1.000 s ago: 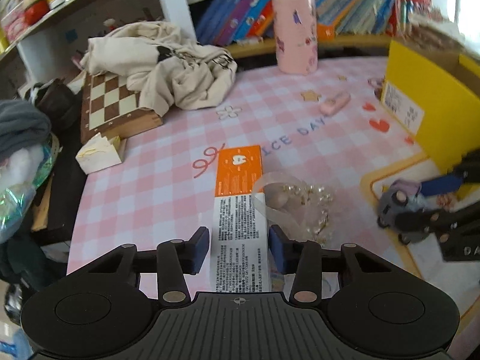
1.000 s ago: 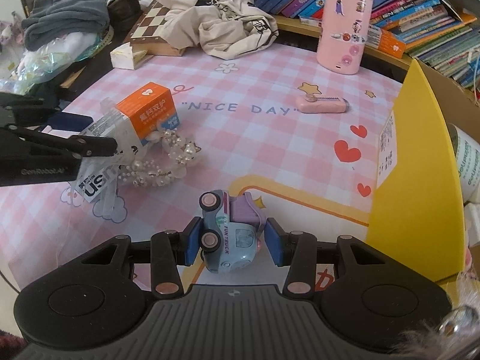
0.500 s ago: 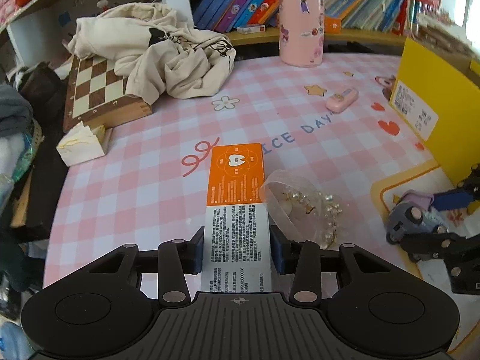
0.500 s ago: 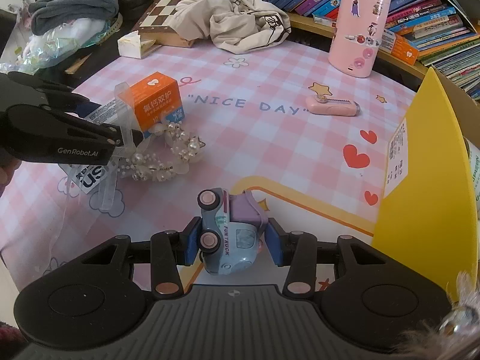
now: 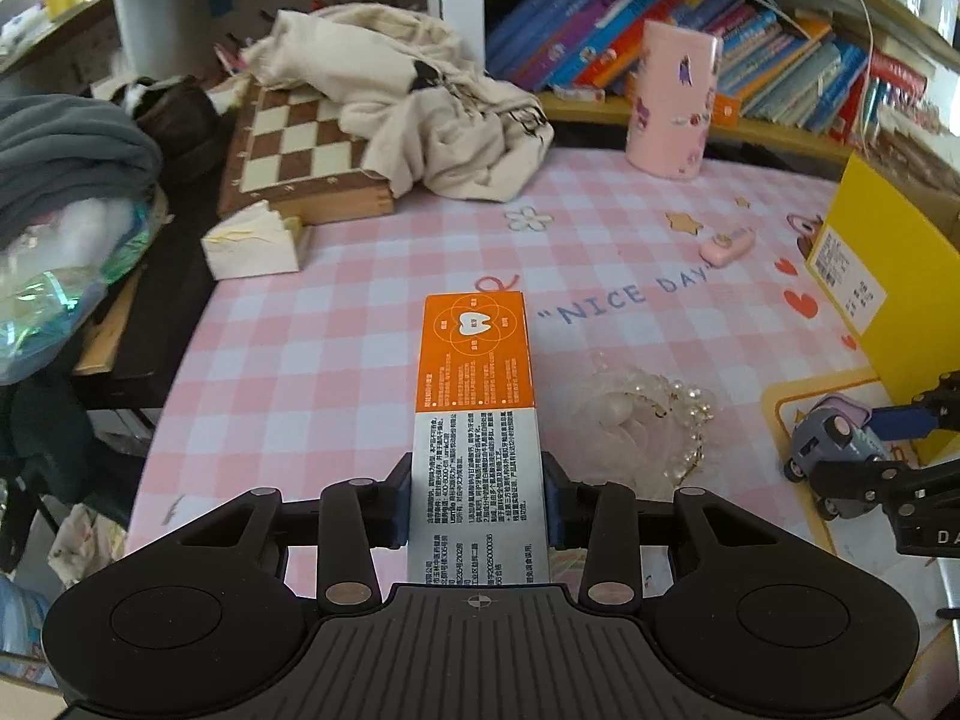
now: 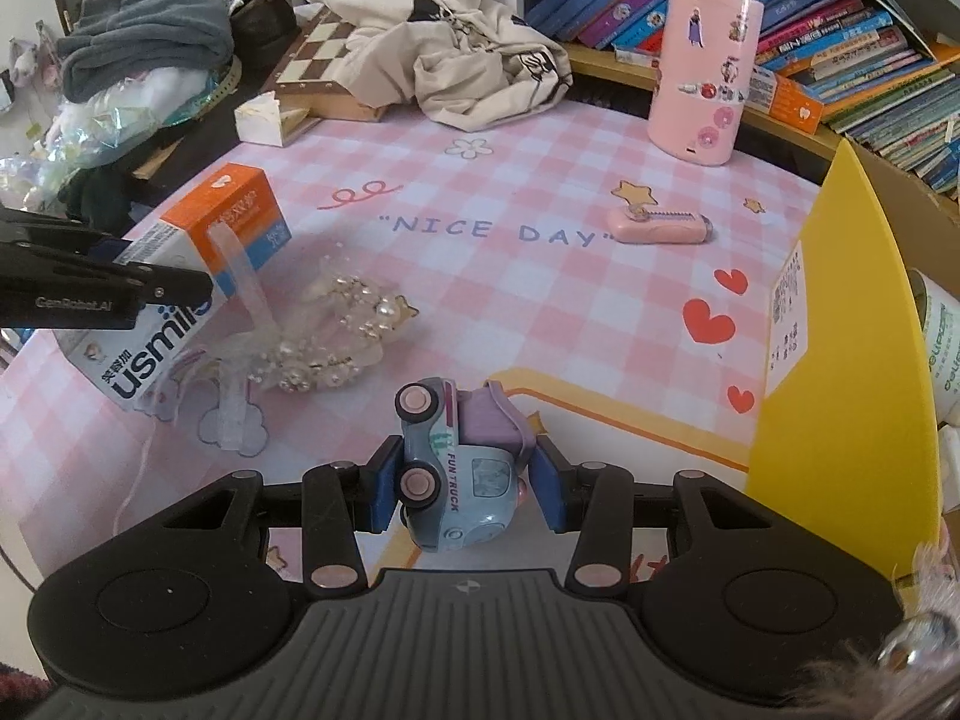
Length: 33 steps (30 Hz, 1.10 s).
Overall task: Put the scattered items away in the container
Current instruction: 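Lift the orange-white box and toy car and carry both toward the yellow box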
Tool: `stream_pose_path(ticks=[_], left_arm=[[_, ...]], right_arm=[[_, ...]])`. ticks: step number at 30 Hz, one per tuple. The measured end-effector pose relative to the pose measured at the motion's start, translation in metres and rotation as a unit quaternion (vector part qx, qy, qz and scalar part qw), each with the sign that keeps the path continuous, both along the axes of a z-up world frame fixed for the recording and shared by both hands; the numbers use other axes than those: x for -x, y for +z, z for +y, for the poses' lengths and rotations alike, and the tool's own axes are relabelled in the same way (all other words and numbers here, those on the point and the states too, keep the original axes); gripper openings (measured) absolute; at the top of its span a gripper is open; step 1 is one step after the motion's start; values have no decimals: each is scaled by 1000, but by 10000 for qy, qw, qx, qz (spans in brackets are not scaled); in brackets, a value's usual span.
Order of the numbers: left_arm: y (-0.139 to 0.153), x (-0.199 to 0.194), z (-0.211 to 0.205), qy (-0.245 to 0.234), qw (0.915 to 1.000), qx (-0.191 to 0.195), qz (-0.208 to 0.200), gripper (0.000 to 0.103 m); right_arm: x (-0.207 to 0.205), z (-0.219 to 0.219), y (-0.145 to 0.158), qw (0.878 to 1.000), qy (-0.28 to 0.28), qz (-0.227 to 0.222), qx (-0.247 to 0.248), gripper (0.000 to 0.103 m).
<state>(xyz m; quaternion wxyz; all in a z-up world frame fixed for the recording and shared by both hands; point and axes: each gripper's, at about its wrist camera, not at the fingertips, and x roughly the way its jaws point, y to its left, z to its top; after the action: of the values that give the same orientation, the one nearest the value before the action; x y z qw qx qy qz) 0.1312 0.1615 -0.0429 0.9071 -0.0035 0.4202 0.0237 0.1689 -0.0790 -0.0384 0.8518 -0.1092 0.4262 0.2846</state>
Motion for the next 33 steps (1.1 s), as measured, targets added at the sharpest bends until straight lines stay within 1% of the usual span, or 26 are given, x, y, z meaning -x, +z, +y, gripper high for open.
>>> stream_pose_path(ticks=[5, 12, 17, 24, 33], left_arm=[[12, 18, 2, 33, 9998, 83, -163, 38], [22, 48, 0, 4, 9992, 205, -333, 38], [33, 70, -2, 17, 9976, 458, -526, 38], [45, 96, -21, -277, 9943, 727, -728, 38], [43, 106, -44, -675, 9905, 946, -734, 38]], right_arm=[[10, 4, 6, 9999, 79, -100, -48, 42], [27, 1, 16, 9996, 29, -226, -174, 42], [44, -2, 26, 9992, 84, -244, -304, 42], [73, -9, 37, 9988, 162, -264, -385, 42], [92, -25, 42, 9988, -59, -358, -340, 42]])
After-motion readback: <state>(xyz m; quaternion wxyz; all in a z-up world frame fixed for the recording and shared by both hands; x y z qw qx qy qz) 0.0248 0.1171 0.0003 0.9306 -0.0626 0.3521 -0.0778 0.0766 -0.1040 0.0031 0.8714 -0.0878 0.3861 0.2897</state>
